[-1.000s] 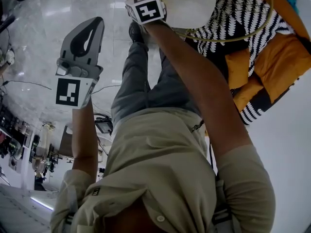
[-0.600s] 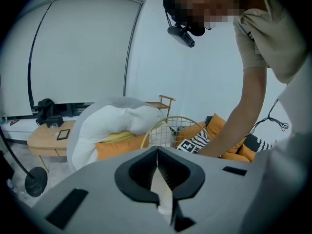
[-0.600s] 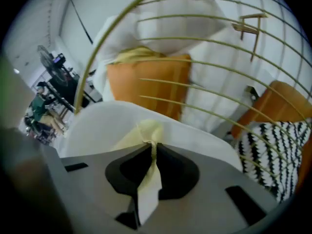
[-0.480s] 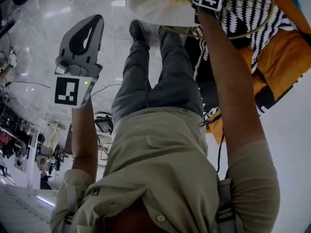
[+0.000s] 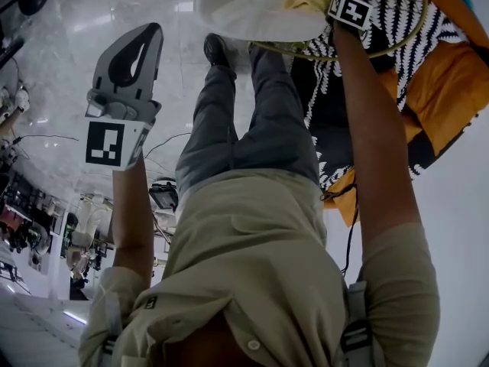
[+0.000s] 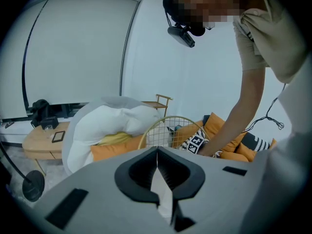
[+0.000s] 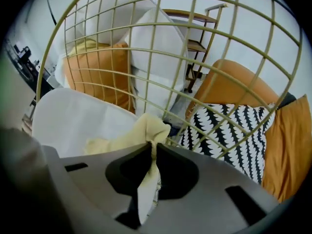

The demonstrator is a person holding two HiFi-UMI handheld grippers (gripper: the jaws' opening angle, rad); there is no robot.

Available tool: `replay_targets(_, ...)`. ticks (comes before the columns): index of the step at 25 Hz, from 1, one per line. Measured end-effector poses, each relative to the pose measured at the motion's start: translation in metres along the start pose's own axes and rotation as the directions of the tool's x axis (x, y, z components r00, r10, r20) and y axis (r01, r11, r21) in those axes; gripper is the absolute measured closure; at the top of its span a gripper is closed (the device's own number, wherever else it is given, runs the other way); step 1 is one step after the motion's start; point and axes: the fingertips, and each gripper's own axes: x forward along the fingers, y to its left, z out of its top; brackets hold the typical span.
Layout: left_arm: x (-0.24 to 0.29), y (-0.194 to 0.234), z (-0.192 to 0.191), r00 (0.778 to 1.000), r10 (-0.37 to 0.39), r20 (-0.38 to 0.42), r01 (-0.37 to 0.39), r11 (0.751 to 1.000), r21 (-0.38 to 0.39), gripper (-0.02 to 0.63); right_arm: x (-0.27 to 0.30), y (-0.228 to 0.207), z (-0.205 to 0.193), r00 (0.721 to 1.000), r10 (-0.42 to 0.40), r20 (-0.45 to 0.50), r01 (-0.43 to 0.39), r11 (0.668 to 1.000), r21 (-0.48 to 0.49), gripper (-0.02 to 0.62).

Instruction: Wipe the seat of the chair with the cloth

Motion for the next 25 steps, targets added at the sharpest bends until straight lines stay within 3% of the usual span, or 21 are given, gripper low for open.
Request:
replay_targets(4,0.002,0.002,-0.013,1.0,0.005,-0.004,-0.005,1.0,-0.005,0.588,0.016,0.048,-0.008,0.999,0.031,-0.025,-0.032,0.998,-0.047,0.552)
replay_targets(6,0.0,0.005,-0.012,1.0,0.007,-0.003,-0.007,1.0,-0.011,0.588,0.013,0.096,0.004,0.994,0.108,0.014,-0.106,0.99,-0.095,0.552)
replay_targets(8,-0.004,0.006,-0.008,1.0,0.01,0.001,-0.01,1.0,-0.016,0.588,0.004,0.159,0.016,0.973,0.222,0.067,-0.21,0.965,-0.155,0.552)
replay_targets(12,-0.02,0.013,-0.001,1.0,0.027,0.013,-0.027,1.0,-0.016,0.588,-0.028,0.268,0.012,0.932,0.36,0.049,-0.336,0.905,-0.26,0.552)
replay_targets(15,-0.028,0.017,-0.003,0.999,0.045,0.027,-0.044,0.999,-0.011,0.588,-0.049,0.323,0.008,0.895,0.446,0.023,-0.413,0.847,-0.335,0.552)
replay_targets(19,-0.041,0.016,-0.008,0.997,0.066,0.042,-0.066,0.998,0.003,0.588,-0.047,0.337,-0.033,0.876,0.472,-0.101,-0.478,0.821,-0.311,0.552)
replay_targets(25,-0.068,0.019,0.003,0.992,0.101,0.078,-0.103,0.994,0.028,0.588,-0.064,0.324,-0.033,0.878,0.469,-0.099,-0.473,0.814,-0.338,0.552)
